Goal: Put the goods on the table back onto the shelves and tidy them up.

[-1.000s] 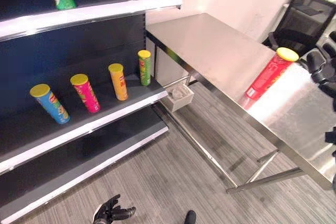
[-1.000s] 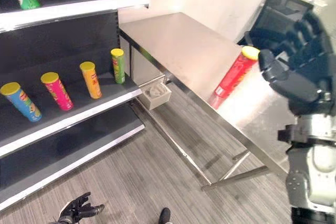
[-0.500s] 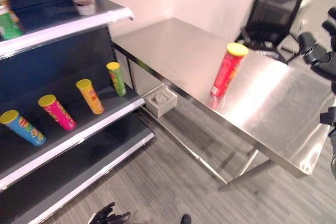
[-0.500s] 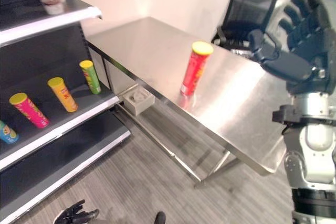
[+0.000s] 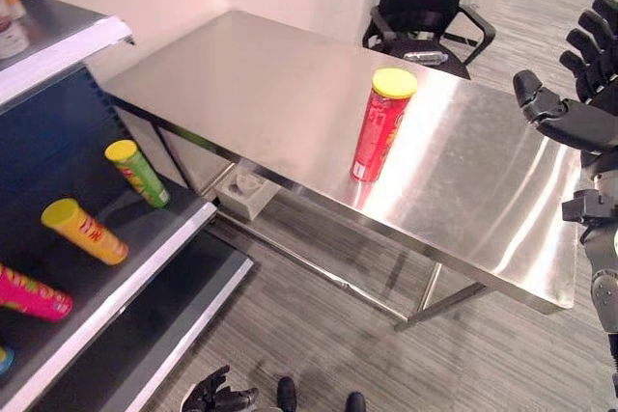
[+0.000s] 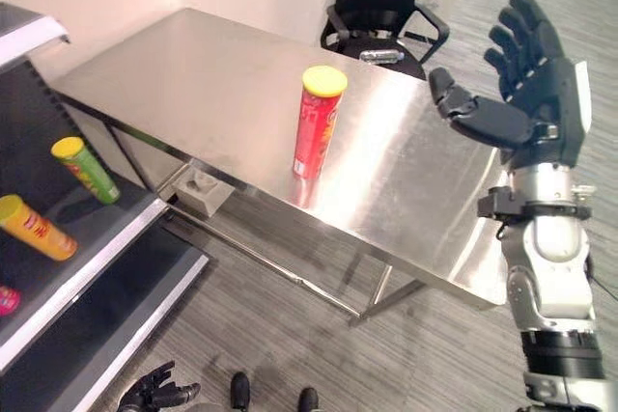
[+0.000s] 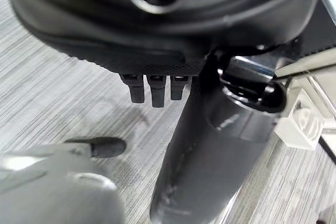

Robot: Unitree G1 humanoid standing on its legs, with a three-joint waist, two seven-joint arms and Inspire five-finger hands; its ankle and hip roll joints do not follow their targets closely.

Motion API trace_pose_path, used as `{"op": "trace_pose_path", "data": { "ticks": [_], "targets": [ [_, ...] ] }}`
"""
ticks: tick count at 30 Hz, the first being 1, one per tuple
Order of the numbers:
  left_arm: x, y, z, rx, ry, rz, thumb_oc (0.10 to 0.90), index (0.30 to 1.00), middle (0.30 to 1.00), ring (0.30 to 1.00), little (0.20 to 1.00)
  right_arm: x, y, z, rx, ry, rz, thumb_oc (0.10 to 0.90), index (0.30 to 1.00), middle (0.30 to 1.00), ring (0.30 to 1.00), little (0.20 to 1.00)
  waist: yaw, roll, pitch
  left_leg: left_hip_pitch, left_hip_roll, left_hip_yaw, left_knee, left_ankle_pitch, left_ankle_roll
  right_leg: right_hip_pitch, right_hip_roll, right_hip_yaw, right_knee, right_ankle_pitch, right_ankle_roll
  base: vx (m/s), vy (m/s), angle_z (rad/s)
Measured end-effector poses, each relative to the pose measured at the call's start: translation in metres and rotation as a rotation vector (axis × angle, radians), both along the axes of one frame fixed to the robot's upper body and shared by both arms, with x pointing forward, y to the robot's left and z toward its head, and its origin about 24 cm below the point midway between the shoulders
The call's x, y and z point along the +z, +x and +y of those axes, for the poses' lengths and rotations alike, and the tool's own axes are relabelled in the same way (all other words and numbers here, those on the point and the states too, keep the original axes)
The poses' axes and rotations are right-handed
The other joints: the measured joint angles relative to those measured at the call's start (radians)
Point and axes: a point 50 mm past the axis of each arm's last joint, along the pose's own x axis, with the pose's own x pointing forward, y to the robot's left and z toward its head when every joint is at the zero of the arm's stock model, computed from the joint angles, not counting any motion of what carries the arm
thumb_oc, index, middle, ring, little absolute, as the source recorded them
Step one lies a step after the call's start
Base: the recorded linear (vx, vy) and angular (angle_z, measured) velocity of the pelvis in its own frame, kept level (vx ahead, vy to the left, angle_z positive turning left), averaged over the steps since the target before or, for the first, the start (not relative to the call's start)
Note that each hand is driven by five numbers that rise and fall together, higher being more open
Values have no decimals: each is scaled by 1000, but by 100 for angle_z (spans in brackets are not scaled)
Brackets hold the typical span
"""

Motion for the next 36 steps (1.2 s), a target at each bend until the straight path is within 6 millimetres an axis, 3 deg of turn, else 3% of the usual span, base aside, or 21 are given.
{"op": "trace_pose_path", "data": {
  "ticks": [2, 3, 4, 5, 7, 9, 12, 19, 25, 28, 33, 36],
  "targets": [
    [5, 10, 11, -13, 33, -22, 800, 900, 900, 900, 900, -2, 8, 13, 52, -9, 16, 800, 900, 900, 900, 900, 8, -16, 9, 15, 2, -4, 0, -2, 2, -7, -32, -68, 11, -4, 7, 66, -80, -30],
    [8, 16, 12, -14, 39, -41, 800, 900, 900, 900, 900, -2, 10, 15, 71, -25, 29, 800, 900, 900, 900, 900, 16, -18, 9, 19, -4, -26, 0, -10, 10, 29, -54, -107, -96, 36, 16, 80, -69, 3],
    [10, 23, 14, -18, 45, -59, 800, 900, 900, 900, 900, -2, 10, 15, 75, -29, 31, 800, 900, 900, 900, 900, 16, -28, 9, 20, -13, -45, 0, -18, 2, 65, -74, -98, -181, 99, 36, 106, -47, 38],
    [15, 32, 15, -17, 48, -94, 800, 900, 900, 900, 900, -3, 11, 17, 89, -36, 44, 800, 900, 900, 900, 900, 29, -40, 13, 24, -12, -55, 0, -30, -17, 82, -87, -67, -178, 113, 53, 122, -80, 42],
    [7, 15, 6, 24, 13, -59, 800, 900, 900, 900, 900, -7, 16, 26, 156, -38, 81, 800, 900, 900, 900, 900, 49, -35, 14, 57, 27, -54, -1, -34, -37, 123, -49, -88, -180, 109, 50, 156, -147, 24],
    [0, -1, 2, 22, -12, -4, 800, 900, 900, 900, 900, 6, 15, 33, 215, -16, 29, 800, 900, 900, 900, 900, 48, -56, 10, 63, 37, -56, -1, -48, -61, 132, -37, -104, -179, 73, 18, 65, -92, 11],
    [-4, -14, -2, 33, -30, 32, 800, 900, 900, 900, 900, 22, 11, 37, 242, -12, -42, 800, 900, 900, 900, 900, 49, -59, 8, 58, 45, -60, -1, -43, -70, 130, -27, -105, -179, 69, 12, 15, -43, 4],
    [-4, -17, 0, 32, -24, 45, 800, 900, 900, 900, 900, 29, 8, 47, 329, 67, -101, 800, 900, 900, 900, 900, 61, -60, -34, 52, 50, -63, -1, -37, -78, 127, -23, -109, -179, 65, 6, -7, -33, 1],
    [-4, -21, 5, 14, -3, 58, 800, 900, 900, 900, 900, 21, 14, 64, 423, -293, 141, 800, 900, 900, 900, 900, 58, -80, -64, 52, 50, -62, -1, -37, -78, 126, -22, -108, -179, 65, 6, -13, -11, 0],
    [-3, -20, 5, 5, -2, 58, 800, 900, 900, 900, 900, 14, 15, 67, 435, -326, 183, 800, 900, 900, 900, 900, 57, -88, -69, 52, 49, -61, -1, -37, -78, 125, -24, -108, -179, 65, 6, 0, 0, 0],
    [-5, -23, 8, 1, 14, 80, 800, 900, 900, 900, 900, 8, 26, 45, 248, -410, 222, 800, 900, 900, 900, 900, 69, -79, -72, 34, 46, -89, -1, -34, -82, 123, -25, -138, -179, 64, 7, 9, 6, 14],
    [-5, -23, 8, 1, 16, 80, 800, 900, 900, 900, 900, 12, 26, 44, 201, -457, 203, 800, 900, 900, 900, 900, 73, -73, -73, 27, 46, -107, -1, -32, -84, 123, -24, -159, -178, 62, 6, 12, 15, 20]
  ]
}}
